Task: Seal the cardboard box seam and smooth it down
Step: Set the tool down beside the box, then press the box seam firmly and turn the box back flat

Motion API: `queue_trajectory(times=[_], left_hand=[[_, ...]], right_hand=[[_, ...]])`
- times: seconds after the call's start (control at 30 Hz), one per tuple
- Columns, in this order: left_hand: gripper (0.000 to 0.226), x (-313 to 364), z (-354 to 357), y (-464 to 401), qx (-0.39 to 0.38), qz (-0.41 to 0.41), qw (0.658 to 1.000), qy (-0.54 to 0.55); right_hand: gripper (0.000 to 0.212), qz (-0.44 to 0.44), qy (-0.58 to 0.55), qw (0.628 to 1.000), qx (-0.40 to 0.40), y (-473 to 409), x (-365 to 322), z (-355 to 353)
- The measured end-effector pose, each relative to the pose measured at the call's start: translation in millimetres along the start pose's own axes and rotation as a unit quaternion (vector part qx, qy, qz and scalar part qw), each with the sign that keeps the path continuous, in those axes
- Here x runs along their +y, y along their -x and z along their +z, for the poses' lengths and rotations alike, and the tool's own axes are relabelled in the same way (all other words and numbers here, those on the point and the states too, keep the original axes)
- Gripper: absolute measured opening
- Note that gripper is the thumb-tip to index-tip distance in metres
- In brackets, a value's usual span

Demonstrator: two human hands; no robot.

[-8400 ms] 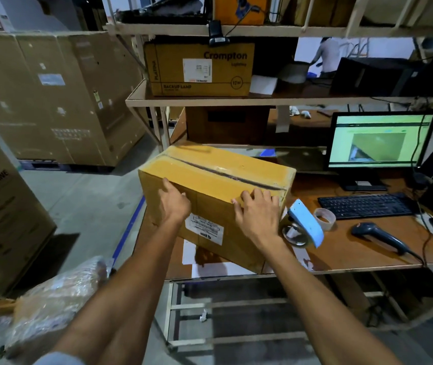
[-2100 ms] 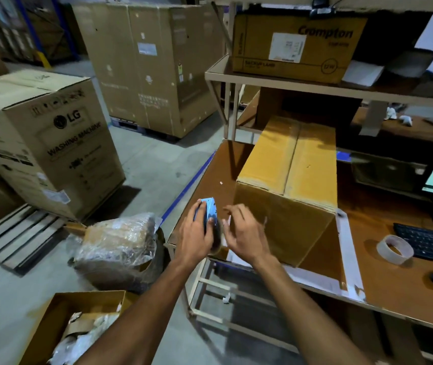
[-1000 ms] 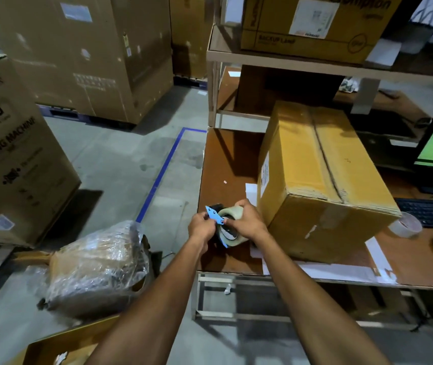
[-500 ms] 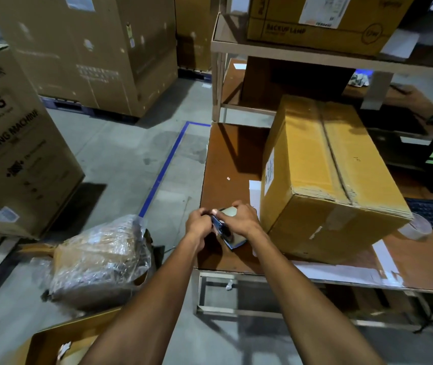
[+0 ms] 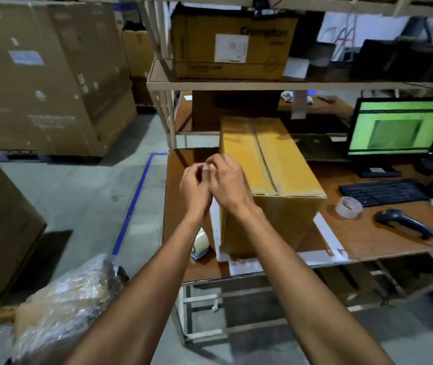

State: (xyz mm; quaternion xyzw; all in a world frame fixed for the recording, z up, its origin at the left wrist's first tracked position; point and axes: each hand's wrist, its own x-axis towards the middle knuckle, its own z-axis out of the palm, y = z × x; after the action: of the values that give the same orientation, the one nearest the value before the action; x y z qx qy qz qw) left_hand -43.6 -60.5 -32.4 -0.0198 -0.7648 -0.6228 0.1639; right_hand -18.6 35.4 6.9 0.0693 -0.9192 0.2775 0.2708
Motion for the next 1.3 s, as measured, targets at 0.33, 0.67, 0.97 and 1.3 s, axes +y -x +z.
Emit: queue_trajectory(times=[0.33, 0.67, 0.97, 1.3], left_hand=[[0.038, 27, 70, 53, -0.198, 0.268, 0.888, -0.317], [0.05, 11, 84, 67, -0.127, 0.288, 0.831, -0.458], [0.087, -1, 84, 75, -0.122, 0.291, 0.785, -0.534], [0.096, 4, 81, 75, -0.124, 0.287, 0.777, -0.546]], right_hand=[[0.039, 0.098, 0.203, 0.973, -0.049, 64, 126, -92], [0.063, 0.028, 0.266, 0.961, -0.066, 92, 169, -89], [0.082, -0.028, 0.303, 0.952, -0.023, 100, 188, -79], [0.069, -0.027, 0.261, 0.965, -0.002, 101, 186, -80]])
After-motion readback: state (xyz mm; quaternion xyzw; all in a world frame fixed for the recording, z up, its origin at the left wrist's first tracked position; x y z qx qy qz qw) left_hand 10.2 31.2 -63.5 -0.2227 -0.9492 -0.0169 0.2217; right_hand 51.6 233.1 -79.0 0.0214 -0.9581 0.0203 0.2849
